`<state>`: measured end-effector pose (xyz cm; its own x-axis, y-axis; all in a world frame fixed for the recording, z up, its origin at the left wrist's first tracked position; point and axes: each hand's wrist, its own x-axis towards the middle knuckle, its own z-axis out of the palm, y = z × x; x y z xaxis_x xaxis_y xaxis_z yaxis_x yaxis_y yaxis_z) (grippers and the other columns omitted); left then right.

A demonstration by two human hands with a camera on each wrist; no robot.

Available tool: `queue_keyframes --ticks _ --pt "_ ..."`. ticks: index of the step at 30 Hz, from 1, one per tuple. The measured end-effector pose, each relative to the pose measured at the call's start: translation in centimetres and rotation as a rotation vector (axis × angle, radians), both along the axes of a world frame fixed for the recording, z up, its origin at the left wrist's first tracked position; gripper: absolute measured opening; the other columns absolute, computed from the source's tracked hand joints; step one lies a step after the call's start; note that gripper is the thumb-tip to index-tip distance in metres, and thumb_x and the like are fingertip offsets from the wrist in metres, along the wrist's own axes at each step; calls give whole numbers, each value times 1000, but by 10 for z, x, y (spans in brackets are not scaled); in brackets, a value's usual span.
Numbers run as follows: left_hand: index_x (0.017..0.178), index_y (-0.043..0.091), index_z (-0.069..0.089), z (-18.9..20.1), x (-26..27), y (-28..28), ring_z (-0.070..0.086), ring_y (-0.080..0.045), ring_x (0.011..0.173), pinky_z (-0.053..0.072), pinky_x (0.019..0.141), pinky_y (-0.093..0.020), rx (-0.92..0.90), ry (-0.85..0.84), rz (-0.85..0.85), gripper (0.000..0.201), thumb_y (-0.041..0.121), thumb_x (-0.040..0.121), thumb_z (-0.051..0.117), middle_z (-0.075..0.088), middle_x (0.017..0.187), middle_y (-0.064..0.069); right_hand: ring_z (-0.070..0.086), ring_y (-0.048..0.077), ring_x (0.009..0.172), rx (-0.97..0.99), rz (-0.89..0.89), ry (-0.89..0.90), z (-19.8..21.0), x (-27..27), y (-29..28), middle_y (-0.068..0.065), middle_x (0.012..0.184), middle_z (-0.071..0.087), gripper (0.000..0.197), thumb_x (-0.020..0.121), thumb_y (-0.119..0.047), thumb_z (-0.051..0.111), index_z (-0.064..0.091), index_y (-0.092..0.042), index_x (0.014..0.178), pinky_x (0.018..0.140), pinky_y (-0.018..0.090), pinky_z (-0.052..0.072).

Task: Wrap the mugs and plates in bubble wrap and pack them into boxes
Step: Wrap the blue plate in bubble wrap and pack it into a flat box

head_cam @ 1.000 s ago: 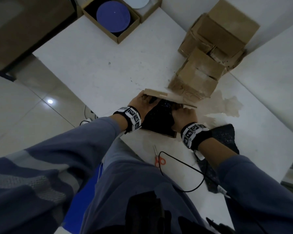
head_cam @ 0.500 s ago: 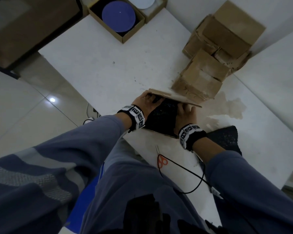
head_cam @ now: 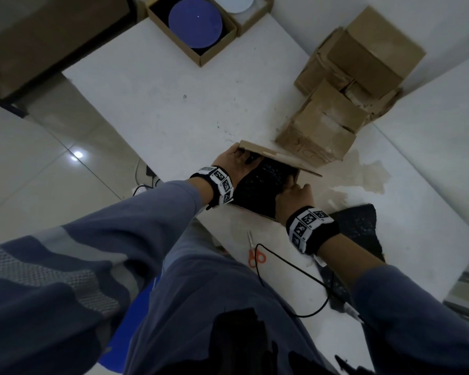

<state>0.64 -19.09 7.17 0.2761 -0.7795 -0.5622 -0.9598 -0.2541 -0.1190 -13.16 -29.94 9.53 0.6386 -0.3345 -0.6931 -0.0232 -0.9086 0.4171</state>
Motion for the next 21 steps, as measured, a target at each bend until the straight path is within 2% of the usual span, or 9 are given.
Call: queue_keyframes --ticks 4,6,7,9,10,12,16,19,21 --pt "155 19 -11 1 0 0 8 -32 150 -4 120 -43 -9 23 21 90 34 90 50 5 162 -19 31 34 137 -12 0 23 -3 -7 1 22 161 4 52 99 -37 35 41 -19 148 106 51 31" --pt "155 19 -12 1 0 0 9 -33 149 -5 120 -44 -3 18 31 98 34 86 56 6 161 -20 29 33 138 14 -33 0 -2 -6 2 20 161 7 50 99 -38 36 44 -21 145 105 48 31" --pt "155 19 -12 2 0 0 10 -33 149 -5 120 -43 -2 20 37 102 33 83 59 7 161 -20 36 33 134 38 -57 -33 -1 -4 1 19 159 14 47 98 -37 40 50 -21 141 101 46 33" --pt "155 18 -12 0 -1 -1 11 -34 148 -5 120 -43 -12 26 44 107 32 79 62 8 160 -20 55 30 111 92 -99 -126 4 2 -3 16 142 37 35 95 -28 47 63 -15 124 86 38 38" --pt "155 18 -11 0 -2 -1 11 -33 148 -5 120 -43 -16 25 46 107 32 79 63 8 160 -20 60 30 99 108 -116 -161 6 4 -6 15 134 44 30 93 -23 50 65 -11 116 78 36 38" --pt "155 19 -12 0 -2 0 11 -33 149 -6 120 -42 -13 17 43 108 32 78 63 7 161 -20 64 30 89 119 -142 -191 9 8 -10 14 125 50 23 89 -19 58 66 -8 107 69 33 37" --pt "155 20 -11 -3 -1 0 6 -32 150 -7 119 -41 3 15 43 108 31 78 64 3 162 -18 63 30 94 122 -150 -221 8 11 -12 12 118 56 22 85 -22 66 65 -10 103 71 34 38" --pt "155 19 -11 -4 -1 -1 6 -33 150 -8 119 -42 -1 0 39 108 34 78 63 5 162 -19 59 33 97 114 -175 -265 4 9 -17 14 126 48 30 83 -25 68 63 -8 108 69 35 37" --pt "155 18 -10 -4 -1 0 13 -32 148 -8 119 -44 -6 -18 30 108 37 77 62 11 160 -20 53 34 107 97 -184 -277 0 10 -19 16 135 39 42 82 -29 69 60 -9 118 78 39 42"
